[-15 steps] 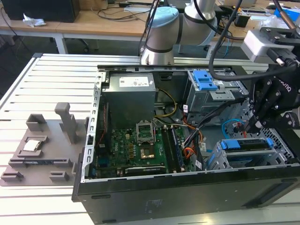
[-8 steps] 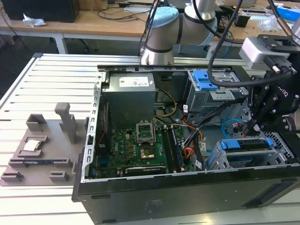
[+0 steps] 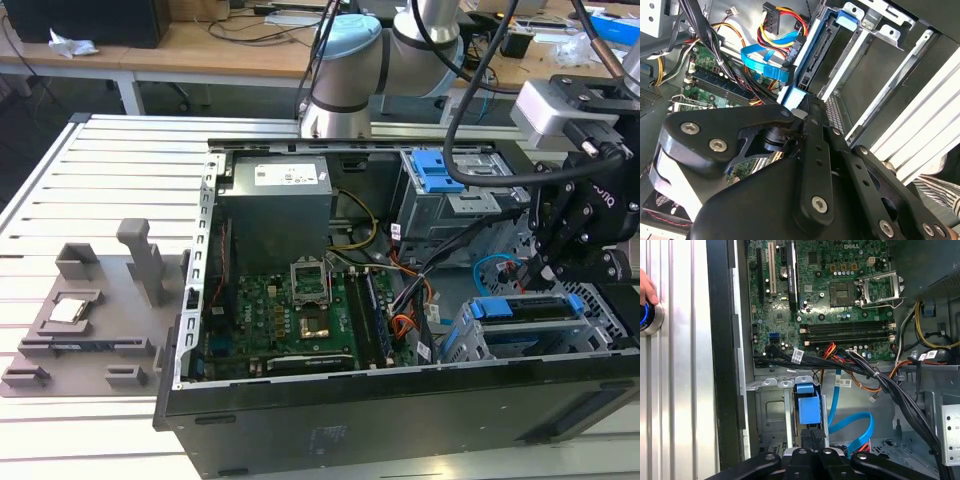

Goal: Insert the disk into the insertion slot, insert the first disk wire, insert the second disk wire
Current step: 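Insert the disk into the insertion slot, then insert the first disk wire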

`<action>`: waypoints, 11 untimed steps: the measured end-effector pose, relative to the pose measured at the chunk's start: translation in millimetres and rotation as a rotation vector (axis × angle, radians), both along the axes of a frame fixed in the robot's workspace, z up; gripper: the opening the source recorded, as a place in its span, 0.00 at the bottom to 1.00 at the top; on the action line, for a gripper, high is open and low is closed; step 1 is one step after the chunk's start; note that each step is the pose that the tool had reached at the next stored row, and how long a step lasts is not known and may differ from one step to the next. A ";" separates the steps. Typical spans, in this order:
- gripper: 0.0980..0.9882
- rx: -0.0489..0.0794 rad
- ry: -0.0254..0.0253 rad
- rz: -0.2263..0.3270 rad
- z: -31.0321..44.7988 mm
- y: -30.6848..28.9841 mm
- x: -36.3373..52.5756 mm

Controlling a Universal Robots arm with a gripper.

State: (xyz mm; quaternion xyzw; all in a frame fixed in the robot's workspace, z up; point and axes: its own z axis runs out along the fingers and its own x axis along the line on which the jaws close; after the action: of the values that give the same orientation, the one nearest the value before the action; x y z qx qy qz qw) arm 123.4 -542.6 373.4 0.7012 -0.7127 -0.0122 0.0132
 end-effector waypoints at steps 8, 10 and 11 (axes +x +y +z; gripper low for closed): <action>0.01 0.000 0.0000 0.000 -0.1 -1.7 0.1; 0.01 0.000 0.0000 0.000 0.0 -5.1 0.1; 0.01 0.000 0.0000 0.000 0.0 -7.1 0.1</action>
State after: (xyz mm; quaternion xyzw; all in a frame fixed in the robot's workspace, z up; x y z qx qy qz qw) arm 123.5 -549.7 373.4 0.7012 -0.7127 -0.0122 0.0132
